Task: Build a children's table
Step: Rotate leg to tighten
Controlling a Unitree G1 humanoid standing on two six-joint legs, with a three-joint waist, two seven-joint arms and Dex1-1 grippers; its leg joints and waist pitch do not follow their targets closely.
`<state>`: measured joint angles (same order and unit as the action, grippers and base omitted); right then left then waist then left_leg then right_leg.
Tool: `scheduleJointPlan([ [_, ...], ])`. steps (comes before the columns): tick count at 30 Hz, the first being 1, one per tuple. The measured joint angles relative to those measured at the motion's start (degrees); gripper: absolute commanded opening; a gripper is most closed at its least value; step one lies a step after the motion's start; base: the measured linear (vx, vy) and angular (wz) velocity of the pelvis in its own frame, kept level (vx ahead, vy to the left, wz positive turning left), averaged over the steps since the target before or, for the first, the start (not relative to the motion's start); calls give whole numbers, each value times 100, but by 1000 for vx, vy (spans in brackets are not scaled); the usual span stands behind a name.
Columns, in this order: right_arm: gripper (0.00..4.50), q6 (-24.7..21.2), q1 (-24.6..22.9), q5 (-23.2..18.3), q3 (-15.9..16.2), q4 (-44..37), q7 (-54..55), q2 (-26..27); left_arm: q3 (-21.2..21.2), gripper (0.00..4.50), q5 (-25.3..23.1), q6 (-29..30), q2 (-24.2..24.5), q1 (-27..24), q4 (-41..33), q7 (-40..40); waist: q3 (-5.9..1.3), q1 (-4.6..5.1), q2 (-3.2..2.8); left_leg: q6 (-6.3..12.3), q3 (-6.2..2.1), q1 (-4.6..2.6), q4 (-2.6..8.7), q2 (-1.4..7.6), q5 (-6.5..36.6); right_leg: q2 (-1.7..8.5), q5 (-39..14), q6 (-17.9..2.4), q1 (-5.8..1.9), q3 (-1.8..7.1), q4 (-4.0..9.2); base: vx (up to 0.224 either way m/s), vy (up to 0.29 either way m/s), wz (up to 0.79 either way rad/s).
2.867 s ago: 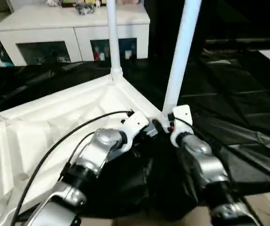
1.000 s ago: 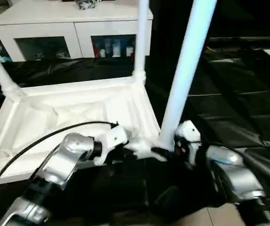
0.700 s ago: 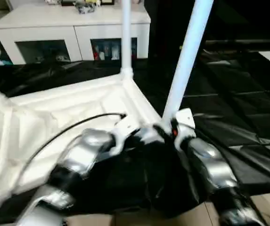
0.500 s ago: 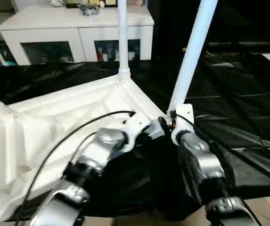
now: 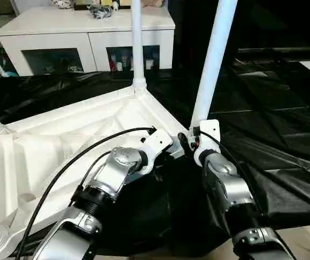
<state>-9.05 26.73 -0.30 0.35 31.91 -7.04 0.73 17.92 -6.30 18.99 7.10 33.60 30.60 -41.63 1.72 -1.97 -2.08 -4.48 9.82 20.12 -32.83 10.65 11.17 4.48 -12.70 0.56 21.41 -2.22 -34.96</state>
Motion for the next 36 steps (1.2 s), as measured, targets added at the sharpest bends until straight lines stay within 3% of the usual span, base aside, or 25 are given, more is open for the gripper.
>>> scheduleJointPlan([
  [8, 408, 366, -435, -150, 401, -516, -1963, -1064, 68, 0, 179, -383, 518, -278, -450, -892, -8, -81, -55, 24, 4, 51, 28, 14, -18, -10, -14, -9, 53, -19, -1, 0, 0, 0],
  [15, 408, 499, -735, -449, 652, -953, -3361, -1777, 91, 0, 380, -430, 931, -525, -860, -1584, -6, -104, -53, 43, 8, 82, 10, 15, -12, -8, -24, -19, 65, -20, 10, 0, 0, 0],
  [22, 408, 550, -888, -639, 678, -1075, -3979, -1974, 90, 0, 463, -432, 1128, -701, -1091, -1837, -1, -99, -45, 42, 8, 79, 6, 20, -13, -8, -24, -19, 65, -22, 1, 0, 0, 0],
  [36, 290, 544, -926, -873, 694, -1111, -4462, -2096, 90, 0, 533, -405, 1237, -820, -1267, -1999, 1, -105, -42, 43, 10, 83, -8, 22, -13, -8, -24, -19, 66, -21, -5, 0, 0, 0],
])
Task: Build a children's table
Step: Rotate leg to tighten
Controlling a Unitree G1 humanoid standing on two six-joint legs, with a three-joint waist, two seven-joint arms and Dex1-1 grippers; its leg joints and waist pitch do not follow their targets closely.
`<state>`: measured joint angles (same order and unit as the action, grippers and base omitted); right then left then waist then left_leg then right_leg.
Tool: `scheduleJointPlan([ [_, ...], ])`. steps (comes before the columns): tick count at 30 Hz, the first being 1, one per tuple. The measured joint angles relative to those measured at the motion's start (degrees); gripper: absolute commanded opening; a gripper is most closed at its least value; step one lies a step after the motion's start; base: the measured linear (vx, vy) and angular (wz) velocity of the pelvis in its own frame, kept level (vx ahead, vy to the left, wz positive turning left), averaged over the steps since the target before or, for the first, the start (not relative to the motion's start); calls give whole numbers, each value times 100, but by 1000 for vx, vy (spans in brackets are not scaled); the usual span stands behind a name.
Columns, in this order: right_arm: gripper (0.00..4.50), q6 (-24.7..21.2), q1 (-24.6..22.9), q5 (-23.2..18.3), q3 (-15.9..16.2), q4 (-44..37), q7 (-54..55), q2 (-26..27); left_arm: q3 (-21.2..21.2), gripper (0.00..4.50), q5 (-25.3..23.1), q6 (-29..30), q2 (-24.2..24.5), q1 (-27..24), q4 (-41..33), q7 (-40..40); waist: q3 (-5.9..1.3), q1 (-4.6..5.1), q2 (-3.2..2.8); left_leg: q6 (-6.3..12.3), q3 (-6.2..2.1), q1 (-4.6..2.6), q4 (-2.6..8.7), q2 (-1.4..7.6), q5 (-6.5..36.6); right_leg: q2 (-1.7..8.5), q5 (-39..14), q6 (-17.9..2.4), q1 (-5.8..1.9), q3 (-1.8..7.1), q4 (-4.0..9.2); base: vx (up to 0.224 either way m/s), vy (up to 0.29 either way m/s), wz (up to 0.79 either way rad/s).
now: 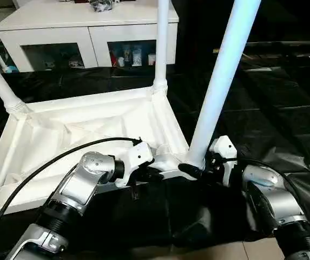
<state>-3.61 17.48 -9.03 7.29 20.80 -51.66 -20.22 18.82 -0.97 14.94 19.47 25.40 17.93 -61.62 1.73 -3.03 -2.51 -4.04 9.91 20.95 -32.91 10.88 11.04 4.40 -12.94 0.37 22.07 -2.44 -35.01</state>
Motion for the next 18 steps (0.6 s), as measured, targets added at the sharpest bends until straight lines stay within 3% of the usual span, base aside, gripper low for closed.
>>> scheduleJointPlan([
  [12, 272, 66, -67, 62, 2, -30, 194, 146, -27, 0, 12, 46, -6, -8, -2, -36, 3, 18, 6, 0, 0, -1, -19, 4, 0, -1, 0, 0, 0, 1, -18, 0, 0, 0],
  [18, 271, -25, 69, 424, -186, 225, 1684, 854, -110, 0, -171, 258, -458, 312, 484, 682, -1, 85, 4, -32, 0, -11, -56, 1, 17, 2, 19, -14, -19, 16, -23, 0, 0, 0],
])
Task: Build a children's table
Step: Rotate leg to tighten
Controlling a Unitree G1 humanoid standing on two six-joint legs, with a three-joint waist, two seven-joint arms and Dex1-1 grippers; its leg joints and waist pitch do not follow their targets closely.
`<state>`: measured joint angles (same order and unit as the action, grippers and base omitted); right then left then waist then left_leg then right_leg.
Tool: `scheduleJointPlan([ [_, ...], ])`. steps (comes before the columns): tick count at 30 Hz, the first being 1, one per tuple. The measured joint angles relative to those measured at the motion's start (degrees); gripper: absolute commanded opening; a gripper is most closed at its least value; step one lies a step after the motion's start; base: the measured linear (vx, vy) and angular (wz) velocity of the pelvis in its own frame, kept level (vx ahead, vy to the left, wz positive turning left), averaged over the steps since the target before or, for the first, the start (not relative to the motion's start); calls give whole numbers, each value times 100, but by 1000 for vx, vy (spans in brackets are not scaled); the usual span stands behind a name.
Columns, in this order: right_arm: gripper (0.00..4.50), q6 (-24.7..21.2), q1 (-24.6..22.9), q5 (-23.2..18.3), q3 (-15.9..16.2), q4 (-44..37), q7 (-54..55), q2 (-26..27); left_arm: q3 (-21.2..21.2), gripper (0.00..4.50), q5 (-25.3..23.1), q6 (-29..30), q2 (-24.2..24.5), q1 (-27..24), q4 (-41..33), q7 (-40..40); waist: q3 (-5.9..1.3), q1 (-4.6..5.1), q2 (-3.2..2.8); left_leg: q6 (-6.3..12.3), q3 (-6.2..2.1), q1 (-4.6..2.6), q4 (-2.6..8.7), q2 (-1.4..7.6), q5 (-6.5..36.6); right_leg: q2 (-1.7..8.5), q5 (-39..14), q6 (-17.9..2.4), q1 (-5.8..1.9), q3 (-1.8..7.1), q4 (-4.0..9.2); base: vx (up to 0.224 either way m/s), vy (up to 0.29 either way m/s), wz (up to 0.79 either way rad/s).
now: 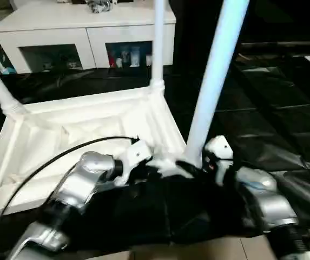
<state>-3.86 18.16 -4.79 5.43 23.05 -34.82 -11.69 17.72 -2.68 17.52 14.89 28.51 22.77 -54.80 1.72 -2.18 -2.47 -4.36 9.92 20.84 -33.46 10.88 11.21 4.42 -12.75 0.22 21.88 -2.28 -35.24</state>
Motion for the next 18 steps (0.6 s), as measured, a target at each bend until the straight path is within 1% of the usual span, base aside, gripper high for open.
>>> scheduleJointPlan([
  [1, 271, -32, 31, 21, -48, 59, 233, 91, -6, 0, -26, 40, -78, 39, 62, 128, 0, 2, 0, 0, 0, -5, -2, -2, 0, 1, 2, -2, -7, 4, 2, 0, 0, 0],
  [3, 271, -180, 298, 101, -220, 366, 1013, 449, -71, 0, -129, 164, -337, 220, 337, 552, -2, 20, -3, 0, 1, -10, -13, -5, 0, 3, 20, -1, -13, 9, 6, 0, 0, 0],
  [4, 271, -268, 474, 121, -351, 563, 1480, 667, -104, 0, -187, 226, -502, 333, 490, 806, -2, 29, -3, 0, 1, -14, -15, -5, 0, 3, 24, -2, -13, 10, 8, 0, 0, 0],
  [5, 271, -408, 720, 194, -498, 803, 2048, 874, -121, 0, -243, 306, -726, 473, 695, 1128, -3, 35, -4, 0, 2, -33, -14, -10, -1, 5, 25, -2, -11, 14, 17, 0, 0, 0],
  [7, 271, -526, 909, 217, -649, 994, 2575, 1046, -130, 0, -271, 396, -948, 591, 874, 1409, -7, 35, 0, 0, 2, -41, -14, -13, -1, 7, 25, -2, -22, 16, 22, 0, 0, 0],
  [8, 271, -599, 1015, 222, -750, 1121, 2906, 1162, -130, 0, -289, 413, -1076, 636, 1013, 1582, -15, 25, 3, 0, 2, -58, -11, -14, -1, 8, 25, -1, -45, 16, 27, 0, 0, 0],
  [9, 271, -638, 1077, 228, -783, 1195, 3034, 1204, -132, 0, -302, 411, -1124, 670, 1098, 1648, -15, 20, 6, 0, 2, -78, -8, -17, 0, 9, 22, 3, -66, 16, 28, 0, 0, 0],
  [11, 271, -636, 1138, 284, -789, 1300, 3136, 1228, -160, 0, -329, 393, -1177, 719, 1208, 1684, -15, 12, 17, -1, 1, -84, 5, -17, 0, 9, 6, 31, -91, 14, 36, 0, 0, 0],
  [16, 271, -480, 1166, 342, -807, 1413, 3207, 1266, -174, 0, -355, 313, -1191, 746, 1307, 1684, -14, 13, 23, -1, 1, -83, 21, -22, 0, 12, 3, 36, -91, 14, 41, 0, 0, 0],
  [17, 306, -461, 1189, 342, -849, 1452, 3215, 1288, -176, 0, -370, 275, -1191, 755, 1329, 1684, -14, 13, 24, -1, 1, -83, 24, -22, 0, 12, -1, 43, -90, 14, 41, 0, 0, 0],
  [18, 327, -451, 1198, 342, -869, 1473, 3216, 1297, -176, 0, -373, 253, -1191, 763, 1338, 1684, -13, 13, 25, -1, 1, -83, 28, -22, 0, 12, -2, 45, -89, 13, 43, 0, 0, 0],
])
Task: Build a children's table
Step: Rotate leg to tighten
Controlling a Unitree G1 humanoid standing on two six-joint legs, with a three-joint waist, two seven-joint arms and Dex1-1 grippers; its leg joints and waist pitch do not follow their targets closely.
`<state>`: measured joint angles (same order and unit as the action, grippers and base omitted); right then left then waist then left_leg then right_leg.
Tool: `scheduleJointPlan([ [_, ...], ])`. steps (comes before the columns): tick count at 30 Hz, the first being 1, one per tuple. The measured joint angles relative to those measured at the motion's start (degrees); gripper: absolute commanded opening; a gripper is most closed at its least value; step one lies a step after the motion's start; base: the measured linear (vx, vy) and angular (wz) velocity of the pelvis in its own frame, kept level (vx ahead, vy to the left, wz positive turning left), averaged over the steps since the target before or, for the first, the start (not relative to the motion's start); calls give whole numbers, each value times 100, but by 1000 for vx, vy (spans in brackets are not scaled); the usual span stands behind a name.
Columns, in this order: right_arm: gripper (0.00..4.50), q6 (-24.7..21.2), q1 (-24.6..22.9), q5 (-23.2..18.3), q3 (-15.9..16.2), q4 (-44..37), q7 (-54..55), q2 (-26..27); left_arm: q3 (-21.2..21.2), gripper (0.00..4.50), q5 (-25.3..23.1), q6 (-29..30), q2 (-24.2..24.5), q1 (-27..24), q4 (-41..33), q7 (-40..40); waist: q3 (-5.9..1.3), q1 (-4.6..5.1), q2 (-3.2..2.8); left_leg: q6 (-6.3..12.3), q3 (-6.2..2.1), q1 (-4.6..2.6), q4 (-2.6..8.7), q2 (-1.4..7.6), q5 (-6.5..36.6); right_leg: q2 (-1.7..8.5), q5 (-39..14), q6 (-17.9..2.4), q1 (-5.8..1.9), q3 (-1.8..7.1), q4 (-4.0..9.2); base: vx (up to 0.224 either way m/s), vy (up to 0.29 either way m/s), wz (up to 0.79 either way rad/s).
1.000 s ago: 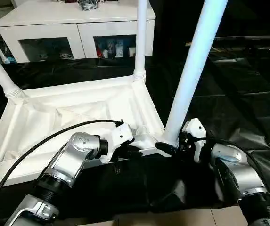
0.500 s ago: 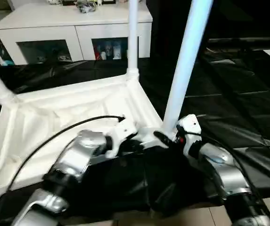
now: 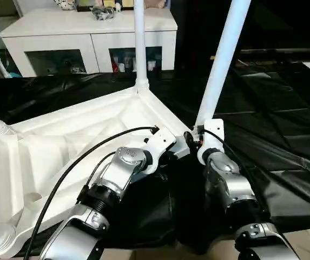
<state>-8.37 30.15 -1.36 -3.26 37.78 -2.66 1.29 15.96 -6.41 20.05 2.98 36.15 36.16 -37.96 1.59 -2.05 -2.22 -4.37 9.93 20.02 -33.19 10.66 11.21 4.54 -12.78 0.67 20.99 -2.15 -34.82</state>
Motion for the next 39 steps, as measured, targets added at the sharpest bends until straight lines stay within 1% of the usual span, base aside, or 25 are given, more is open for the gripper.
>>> scheduleJointPlan([
  [1, 341, 2, 5, -1, -16, 5, 0, 7, 2, 0, -2, -16, 0, 5, 3, 0, -1, 0, -2, 0, 0, 0, 3, 0, 0, 0, -1, 1, 0, 0, 2, 0, 0, 0],
  [3, 342, 39, 8, -73, -66, 2, -6, 99, -34, 0, -9, -50, 14, 6, 31, 2, -1, 11, -3, 0, 0, -1, 10, -1, 0, 0, -1, 2, 2, 0, 8, 0, 0, 0],
  [6, 377, 114, -7, -105, -64, 2, -123, 136, -51, 0, -17, -79, 36, 6, 57, 57, -3, 38, -5, 0, 0, 2, 24, -3, 0, 0, -1, 3, 9, -1, 21, 0, 0, 0],
  [9, 401, 217, -20, -72, -10, 2, -164, 137, -49, 0, -19, -120, 78, 5, 14, 61, -7, 43, -18, 0, 0, 8, 46, -4, 0, 0, 5, 3, 22, -5, 40, 0, 0, 0],
  [12, 411, 303, -51, -12, 98, -22, -274, 90, -47, 0, -17, -156, 157, -32, -85, -38, -10, 40, -23, -1, 3, 17, 63, -5, -1, -1, 13, 0, 41, -5, 40, 0, 0, 0],
  [16, 411, 519, -283, 4, 367, -201, -965, -216, -43, 0, 12, -319, 328, -235, -326, -335, -12, 44, -28, -1, 3, 19, 83, -2, -1, -6, 31, -11, 58, -7, 40, 0, 0, 0],
  [19, 411, 688, -397, 114, 567, -359, -1410, -528, -40, 0, 141, -522, 565, -454, -600, -661, -13, 24, -50, 3, 3, 48, 105, 4, -3, -16, 19, -11, 97, -12, 35, 0, 0, 0],
  [20, 411, 728, -434, 108, 588, -416, -1590, -634, -25, 0, 219, -626, 676, -541, -708, -873, -14, 0, -53, 27, 3, 56, 107, 18, -18, -21, 10, -20, 101, -30, 32, 0, 0, 0],
  [22, 411, 748, -507, 88, 590, -532, -1829, -734, 30, 0, 260, -758, 811, -644, -865, -1194, -17, -27, -58, 31, 3, 61, 106, 29, -20, -29, -3, -28, 102, -37, 31, 0, 0, 0],
  [24, 411, 775, -610, -46, 610, -668, -2200, -859, 42, 0, 337, -799, 995, -706, -989, -1473, -21, -31, -64, 31, 4, 72, 97, 29, -20, -27, -11, -32, 105, -36, 33, 0, 0, 0],
  [25, 411, 775, -657, -94, 628, -749, -2387, -943, 55, 0, 356, -798, 1059, -730, -1069, -1571, -18, -31, -60, 32, 4, 85, 94, 28, -19, -25, -11, -32, 112, -38, 37, 0, 0, 0],
  [27, 411, 776, -826, -280, 727, -1027, -3043, -1291, 75, 0, 427, -794, 1252, -856, -1317, -1820, -12, -37, -51, 50, 5, 99, 72, 24, -6, -18, -10, -32, 121, -37, 45, 0, 0, 0],
  [28, 411, 775, -856, -316, 755, -1082, -3211, -1347, 74, 0, 438, -791, 1295, -874, -1349, -1885, -11, -30, -50, 55, 7, 104, 64, 22, -3, -16, -10, -32, 123, -37, 43, 0, 0, 0],
  [32, 411, 786, -1105, -495, 987, -1425, -4279, -1881, 79, 0, 585, -791, 1557, -999, -1537, -2312, 2, -49, -30, 56, 6, 105, 50, 25, -3, -15, -9, -32, 132, -38, 32, 0, 0, 0],
  [35, 411, 790, -1308, -534, 1185, -1669, -4942, -2222, 79, 0, 682, -754, 1687, -1090, -1640, -2552, 6, -51, -23, 56, 6, 104, 46, 25, -4, -15, -9, -32, 130, -36, 21, 0, 0, 0],
  [39, 411, 790, -1361, -593, 1223, -1741, -5286, -2366, 83, 0, 701, -725, 1759, -1131, -1719, -2666, 23, -50, 3, 54, 6, 103, 28, 29, -5, -15, -10, -33, 130, -33, -8, 0, 0, 0],
])
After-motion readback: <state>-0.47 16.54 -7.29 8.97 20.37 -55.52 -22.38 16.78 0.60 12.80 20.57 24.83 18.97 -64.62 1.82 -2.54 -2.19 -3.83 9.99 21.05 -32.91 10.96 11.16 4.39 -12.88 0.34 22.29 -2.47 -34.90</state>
